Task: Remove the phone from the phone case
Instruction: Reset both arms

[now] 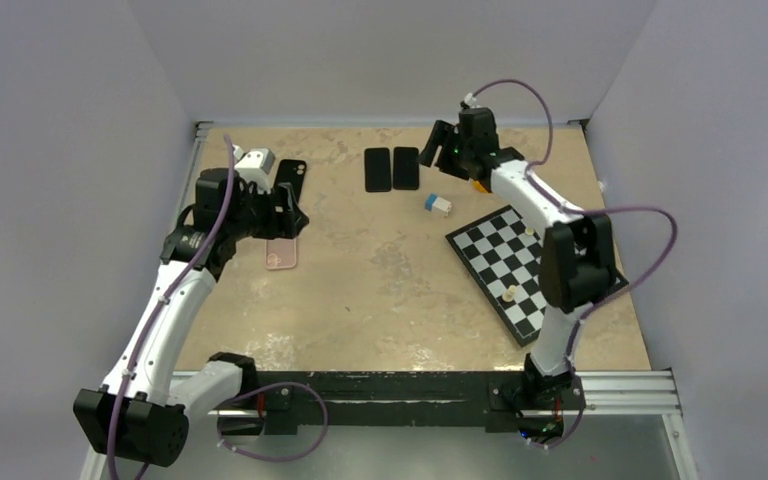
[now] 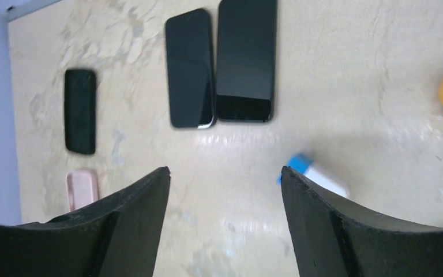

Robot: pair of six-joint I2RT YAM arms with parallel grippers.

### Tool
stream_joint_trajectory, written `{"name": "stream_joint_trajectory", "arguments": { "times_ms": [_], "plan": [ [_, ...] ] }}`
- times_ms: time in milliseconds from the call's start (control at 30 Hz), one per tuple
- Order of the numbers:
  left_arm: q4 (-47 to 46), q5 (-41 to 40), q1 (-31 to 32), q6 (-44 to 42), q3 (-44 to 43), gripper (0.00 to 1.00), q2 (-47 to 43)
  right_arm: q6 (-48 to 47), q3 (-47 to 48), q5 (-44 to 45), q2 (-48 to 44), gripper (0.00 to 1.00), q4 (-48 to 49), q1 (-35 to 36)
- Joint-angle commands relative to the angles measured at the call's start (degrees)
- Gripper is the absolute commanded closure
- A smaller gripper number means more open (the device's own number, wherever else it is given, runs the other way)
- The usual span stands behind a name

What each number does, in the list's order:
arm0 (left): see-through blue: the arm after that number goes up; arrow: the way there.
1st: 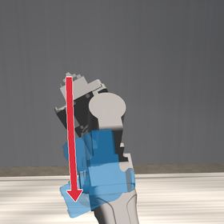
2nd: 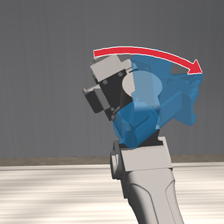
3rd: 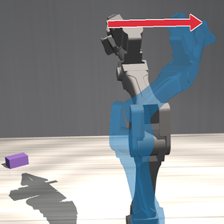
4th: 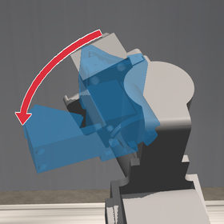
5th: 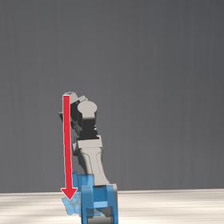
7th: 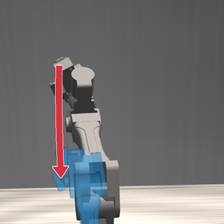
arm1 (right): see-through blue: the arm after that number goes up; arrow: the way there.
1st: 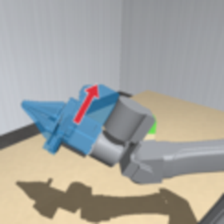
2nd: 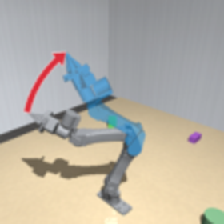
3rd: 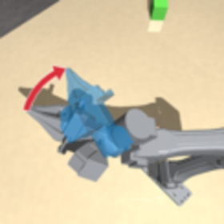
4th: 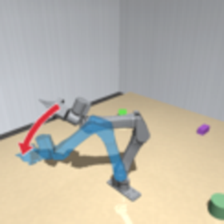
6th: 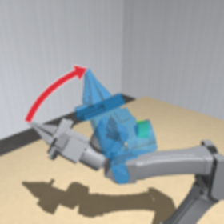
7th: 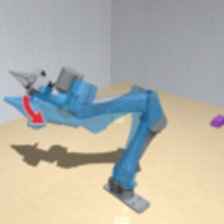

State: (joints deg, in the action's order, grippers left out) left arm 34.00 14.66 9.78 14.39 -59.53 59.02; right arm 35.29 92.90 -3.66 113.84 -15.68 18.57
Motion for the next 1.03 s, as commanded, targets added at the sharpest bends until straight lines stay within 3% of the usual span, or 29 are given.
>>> {"name": "stream_joint_trajectory", "arguments": {
  "times_ms": [0,200,300,467,700,833,1000],
  "plan": [
    [-3.6,1.4,0.1,0.0,1.2,0.25,-1.1,-8.9,-13.3,1.6,-17.3,0.26,0.7,1.9],
    [-11.2,3.4,0.2,2.4,6.9,0.21,-9.5,-10.6,-37.0,6.9,-48.8,0.26,3.6,5.8],
    [-16.8,4.6,0.2,7.7,12.3,0.21,-16.4,-10.4,-46.0,8.5,-64.4,0.26,2.8,6.3],
    [-22.9,4.8,0.2,14.6,22.7,0.21,-28.3,-8.3,-54.4,8.8,-86.0,0.25,-1.2,6.3],
    [-21.9,2.0,0.2,18.6,30.0,0.21,-40.8,-6.6,-58.0,7.1,-99.1,0.22,-3.9,6.2],
    [-19.9,1.9,0.2,18.4,29.0,0.21,-42.3,-5.0,-60.6,5.6,-104.3,0.07,-2.6,6.3],
    [-18.9,1.4,0.2,17.4,27.4,0.21,-41.9,-6.9,-61.9,7.4,-106.5,0.01,-3.3,6.3]
  ]
}}
